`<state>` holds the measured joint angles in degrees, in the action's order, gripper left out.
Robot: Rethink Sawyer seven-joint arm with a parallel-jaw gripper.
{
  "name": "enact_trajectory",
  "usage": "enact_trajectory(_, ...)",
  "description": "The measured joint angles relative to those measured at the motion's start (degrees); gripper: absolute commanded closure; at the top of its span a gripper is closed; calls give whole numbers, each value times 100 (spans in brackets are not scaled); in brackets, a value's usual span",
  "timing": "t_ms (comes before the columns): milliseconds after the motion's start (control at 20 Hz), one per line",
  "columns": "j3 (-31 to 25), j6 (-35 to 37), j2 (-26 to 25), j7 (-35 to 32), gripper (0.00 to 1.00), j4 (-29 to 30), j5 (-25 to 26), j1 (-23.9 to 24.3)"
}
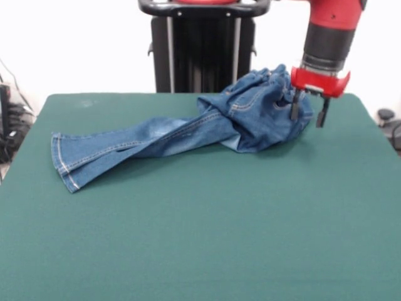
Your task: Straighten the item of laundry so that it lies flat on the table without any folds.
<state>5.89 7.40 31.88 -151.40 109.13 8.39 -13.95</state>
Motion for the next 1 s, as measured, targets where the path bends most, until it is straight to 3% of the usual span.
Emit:
enact_trajectory(350,294,-503,-786,1,0,-213,-250,-470)
enact_trajectory(750,938,-528,-1051,0,0,-391,-859,-1231)
enact_trajectory(800,1074,-538,-1127,0,100,-442,-972,-1367)
enact_trajectory(1000,1115,-543,-1175,0,100,-508,-1037,-1413)
